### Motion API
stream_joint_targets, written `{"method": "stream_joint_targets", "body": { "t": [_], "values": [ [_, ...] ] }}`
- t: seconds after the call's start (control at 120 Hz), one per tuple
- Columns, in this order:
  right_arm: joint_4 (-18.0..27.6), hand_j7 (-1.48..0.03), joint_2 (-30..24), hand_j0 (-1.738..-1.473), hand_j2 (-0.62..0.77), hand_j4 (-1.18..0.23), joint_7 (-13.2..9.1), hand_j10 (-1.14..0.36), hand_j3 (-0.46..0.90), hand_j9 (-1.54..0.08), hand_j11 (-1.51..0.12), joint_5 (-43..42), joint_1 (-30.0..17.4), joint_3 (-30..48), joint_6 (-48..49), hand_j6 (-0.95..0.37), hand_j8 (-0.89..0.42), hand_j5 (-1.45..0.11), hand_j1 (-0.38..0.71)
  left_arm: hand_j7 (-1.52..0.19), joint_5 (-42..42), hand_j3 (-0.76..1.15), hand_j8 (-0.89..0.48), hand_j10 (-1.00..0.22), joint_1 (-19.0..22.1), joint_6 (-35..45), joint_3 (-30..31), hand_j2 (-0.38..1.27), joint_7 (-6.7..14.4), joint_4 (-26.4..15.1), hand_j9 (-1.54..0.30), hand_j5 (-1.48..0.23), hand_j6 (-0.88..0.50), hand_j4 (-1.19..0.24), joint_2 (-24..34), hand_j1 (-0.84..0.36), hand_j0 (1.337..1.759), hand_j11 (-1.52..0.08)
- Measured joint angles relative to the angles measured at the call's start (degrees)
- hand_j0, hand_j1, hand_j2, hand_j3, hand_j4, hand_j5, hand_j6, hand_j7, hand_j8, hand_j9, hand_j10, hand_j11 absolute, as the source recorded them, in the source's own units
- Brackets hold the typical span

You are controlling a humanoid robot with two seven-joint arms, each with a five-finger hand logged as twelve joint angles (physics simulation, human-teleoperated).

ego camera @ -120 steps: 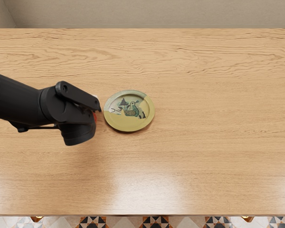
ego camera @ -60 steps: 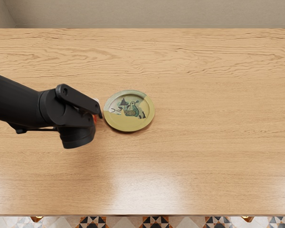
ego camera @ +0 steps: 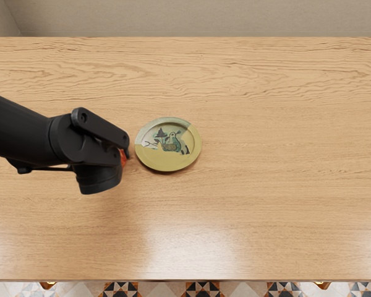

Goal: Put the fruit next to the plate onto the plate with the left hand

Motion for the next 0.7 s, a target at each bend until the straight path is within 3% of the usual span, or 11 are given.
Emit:
{"method": "stream_joint_targets", "body": {
  "t": [0.2,0.325,0.467,0.7],
  "values": [
    [0.0,-0.05,0.0,-1.658,-0.01,-0.04,0.0,-0.04,0.0,-0.05,-0.05,0.0,0.0,-0.01,0.0,-0.04,-0.04,-0.05,-0.31,-0.76,0.11,0.0,-0.33,-0.62,-0.05,-0.88,0.14,0.06,-0.14,-0.26,-0.81,-0.78,-0.13,-0.66,0.0,-0.33,1.654,-0.83],
    [0.0,-0.05,0.0,-1.658,-0.01,-0.04,0.0,-0.04,0.0,-0.05,-0.05,0.0,0.0,-0.01,0.0,-0.04,-0.04,-0.05,-0.31,-0.82,0.1,0.0,-0.29,-0.64,-0.03,-1.02,0.15,0.06,-0.1,-0.29,-0.87,-0.82,-0.1,-0.66,0.0,-0.35,1.651,-0.88],
    [0.0,-0.05,0.0,-1.658,-0.01,-0.04,0.0,-0.04,0.0,-0.05,-0.05,0.0,0.0,-0.01,0.0,-0.04,-0.04,-0.05,-0.31,-0.82,-0.59,0.0,-0.29,-0.64,-1.61,-1.04,0.6,0.15,0.07,-0.78,-0.89,-0.86,-0.32,-0.66,0.66,-0.36,1.652,-0.9],
    [0.0,-0.05,0.0,-1.658,-0.01,-0.04,0.0,-0.04,0.0,-0.05,-0.05,0.0,0.0,-0.01,0.0,-0.04,-0.04,-0.05,-0.31,-0.89,-1.7,0.0,-0.27,-0.62,-5.16,-1.13,2.09,0.3,0.2,-2.27,-0.91,-0.91,-0.28,-0.64,2.88,-0.43,1.651,-0.92]
  ]
}}
